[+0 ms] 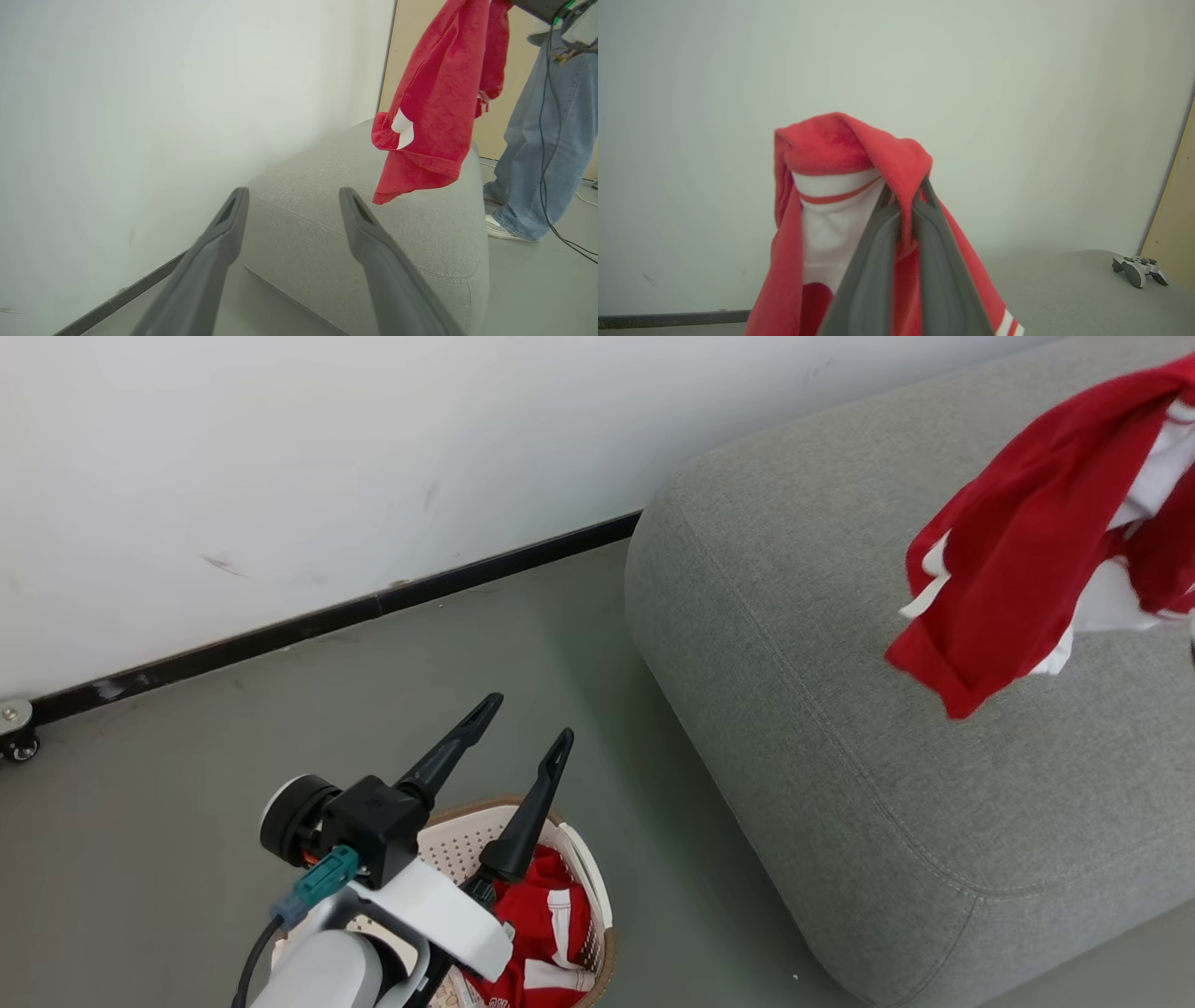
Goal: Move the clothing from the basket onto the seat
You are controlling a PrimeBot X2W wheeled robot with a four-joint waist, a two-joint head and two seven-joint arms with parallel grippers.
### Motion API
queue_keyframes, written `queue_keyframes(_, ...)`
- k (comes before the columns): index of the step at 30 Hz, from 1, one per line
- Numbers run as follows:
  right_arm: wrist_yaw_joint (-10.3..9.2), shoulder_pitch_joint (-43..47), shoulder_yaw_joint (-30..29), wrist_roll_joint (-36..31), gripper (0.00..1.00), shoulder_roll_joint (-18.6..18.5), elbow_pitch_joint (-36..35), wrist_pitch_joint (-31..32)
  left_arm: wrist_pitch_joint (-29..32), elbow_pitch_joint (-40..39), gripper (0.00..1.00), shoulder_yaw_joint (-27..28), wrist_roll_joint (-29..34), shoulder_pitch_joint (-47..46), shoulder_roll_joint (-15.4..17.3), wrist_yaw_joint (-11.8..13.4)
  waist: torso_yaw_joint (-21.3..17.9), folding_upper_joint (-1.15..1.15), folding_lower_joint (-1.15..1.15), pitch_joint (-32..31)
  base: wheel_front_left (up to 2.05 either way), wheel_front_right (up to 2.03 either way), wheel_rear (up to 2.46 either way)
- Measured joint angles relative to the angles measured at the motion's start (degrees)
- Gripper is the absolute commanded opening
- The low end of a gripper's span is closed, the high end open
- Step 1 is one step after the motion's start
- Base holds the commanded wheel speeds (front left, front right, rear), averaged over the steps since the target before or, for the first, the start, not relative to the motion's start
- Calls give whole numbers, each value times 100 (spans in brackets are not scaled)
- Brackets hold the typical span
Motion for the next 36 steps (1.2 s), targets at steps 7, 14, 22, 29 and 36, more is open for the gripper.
queue_keyframes(7,0,-817,-313,58,0,-208,464,235,3,-281,100,134,60,35,145,123,162,0,0,193,0,0,0)
queue_keyframes(14,0,-1206,-561,18,0,-399,929,320,83,-528,100,143,99,35,199,175,318,0,0,373,0,0,0)
queue_keyframes(22,0,-1488,-1089,-77,0,-661,1521,357,199,-826,100,140,192,33,305,196,519,0,0,625,0,0,0)
queue_keyframes(29,0,-1547,-1269,-346,0,-1196,1963,221,270,-1039,100,90,246,-1,331,196,666,0,0,843,0,0,0)
queue_keyframes(36,0,-1525,-1281,-420,0,-1125,2201,-81,357,-1160,100,53,292,-119,356,193,775,0,0,1043,0,0,0)
